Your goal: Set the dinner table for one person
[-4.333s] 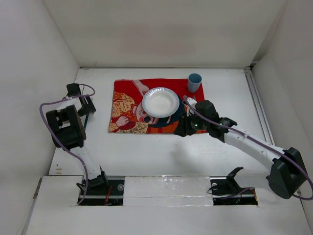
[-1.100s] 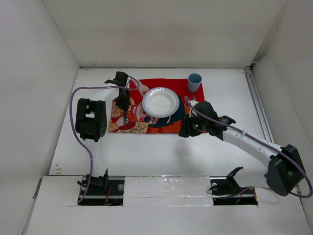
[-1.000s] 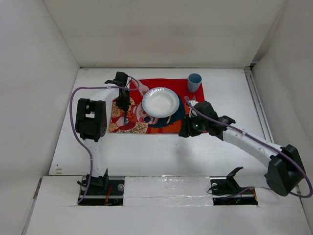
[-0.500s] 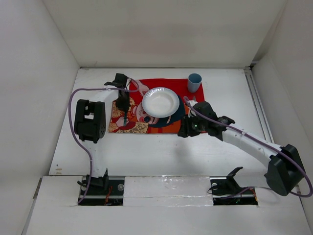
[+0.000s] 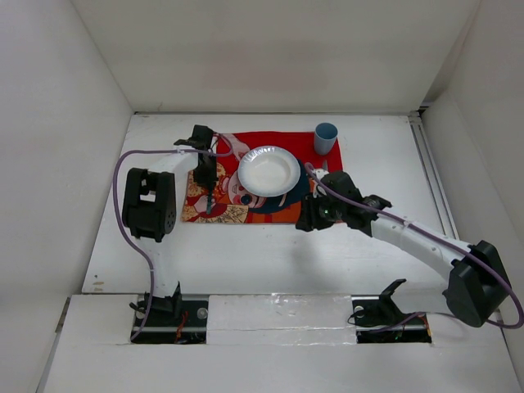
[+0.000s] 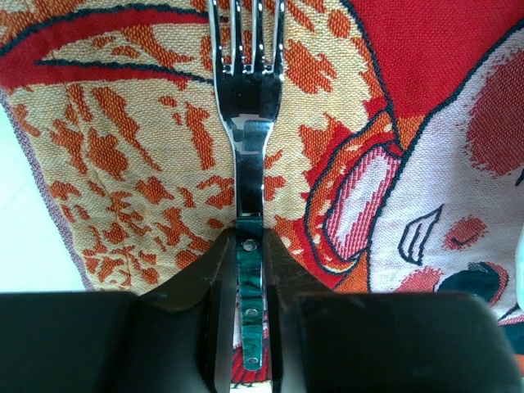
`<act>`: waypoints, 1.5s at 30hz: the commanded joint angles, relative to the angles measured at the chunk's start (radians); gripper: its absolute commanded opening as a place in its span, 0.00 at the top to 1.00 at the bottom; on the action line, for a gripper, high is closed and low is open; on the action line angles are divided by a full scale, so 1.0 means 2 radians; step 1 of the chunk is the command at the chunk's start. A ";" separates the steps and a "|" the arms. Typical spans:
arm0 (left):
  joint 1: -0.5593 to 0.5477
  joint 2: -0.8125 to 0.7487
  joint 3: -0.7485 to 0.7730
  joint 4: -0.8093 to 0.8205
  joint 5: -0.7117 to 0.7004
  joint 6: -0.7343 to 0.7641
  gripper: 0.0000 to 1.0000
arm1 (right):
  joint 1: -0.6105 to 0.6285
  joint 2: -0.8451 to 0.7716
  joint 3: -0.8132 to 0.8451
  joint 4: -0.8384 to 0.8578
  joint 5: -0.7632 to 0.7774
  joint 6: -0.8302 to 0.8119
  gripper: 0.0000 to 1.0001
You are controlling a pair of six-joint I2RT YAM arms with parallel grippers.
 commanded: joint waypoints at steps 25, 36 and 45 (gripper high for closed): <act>0.002 -0.420 -0.107 0.009 -0.176 -0.135 0.00 | -0.009 -0.249 0.189 -0.245 0.256 0.009 0.00; 0.007 -0.728 -0.086 -0.106 -0.204 -0.188 0.00 | -0.013 -0.334 0.341 -0.404 0.327 0.013 0.00; 0.007 -0.787 -0.041 -0.173 -0.231 -0.193 0.00 | -0.013 -0.359 0.374 -0.449 0.354 0.013 0.00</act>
